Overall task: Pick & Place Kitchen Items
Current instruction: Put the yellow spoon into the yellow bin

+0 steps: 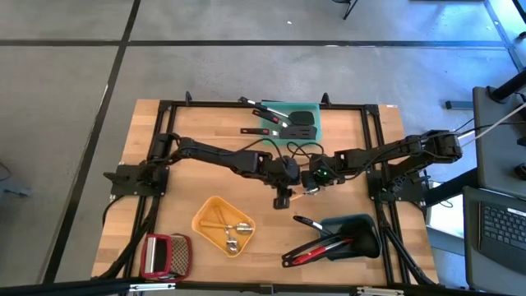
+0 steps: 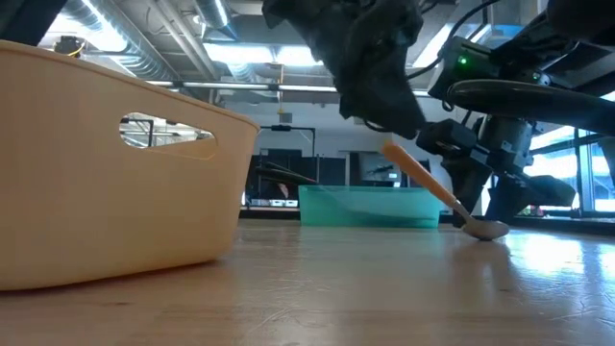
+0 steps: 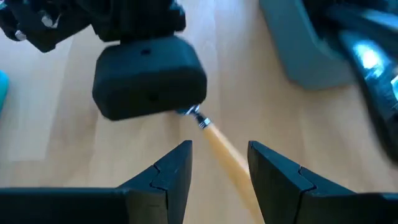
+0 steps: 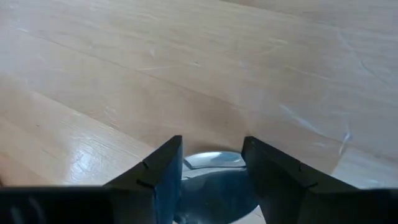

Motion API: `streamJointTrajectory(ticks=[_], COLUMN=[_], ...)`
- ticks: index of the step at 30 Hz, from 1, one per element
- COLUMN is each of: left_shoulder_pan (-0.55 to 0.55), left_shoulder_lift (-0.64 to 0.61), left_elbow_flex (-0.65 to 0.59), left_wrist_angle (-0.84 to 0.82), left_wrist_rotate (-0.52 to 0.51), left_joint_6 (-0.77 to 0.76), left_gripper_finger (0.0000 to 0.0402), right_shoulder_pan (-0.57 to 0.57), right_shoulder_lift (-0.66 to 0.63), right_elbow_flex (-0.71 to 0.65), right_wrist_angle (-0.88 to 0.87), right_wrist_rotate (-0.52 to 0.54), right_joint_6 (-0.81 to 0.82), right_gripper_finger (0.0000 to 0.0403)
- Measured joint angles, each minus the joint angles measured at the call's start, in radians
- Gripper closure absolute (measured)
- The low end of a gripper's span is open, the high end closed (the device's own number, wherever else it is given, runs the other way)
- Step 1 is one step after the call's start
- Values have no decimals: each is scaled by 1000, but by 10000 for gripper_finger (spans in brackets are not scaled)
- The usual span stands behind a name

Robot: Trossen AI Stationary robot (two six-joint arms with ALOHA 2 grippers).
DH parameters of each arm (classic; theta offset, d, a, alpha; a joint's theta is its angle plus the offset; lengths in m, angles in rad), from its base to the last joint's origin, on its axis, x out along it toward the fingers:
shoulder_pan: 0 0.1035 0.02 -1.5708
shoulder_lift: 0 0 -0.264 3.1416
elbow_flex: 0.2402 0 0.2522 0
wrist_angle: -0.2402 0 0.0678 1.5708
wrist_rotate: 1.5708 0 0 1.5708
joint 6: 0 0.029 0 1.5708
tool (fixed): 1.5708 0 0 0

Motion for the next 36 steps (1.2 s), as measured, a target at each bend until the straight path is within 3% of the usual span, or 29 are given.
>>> streamJointTrajectory(ticks=[11, 17, 36], left_shoulder_pan=[-9, -41, -63], left_shoulder_lift=[76, 94, 177], left_elbow_flex=[2, 2, 1], left_wrist_angle=[-45, -47, -18], left_wrist_rotate=[130, 29, -82], left_joint_6=[-152, -152, -201], left_gripper_finger=[252, 252, 251], right_shoulder_pan=[1, 2, 9], right_shoulder_lift=[0, 0, -23], right_elbow_flex=[0, 0, -3], right_wrist_angle=[0, 0, -28], right_wrist_rotate=[7, 8, 7], right_joint_6=[-8, -14, -70], right_gripper_finger=[222, 222, 223])
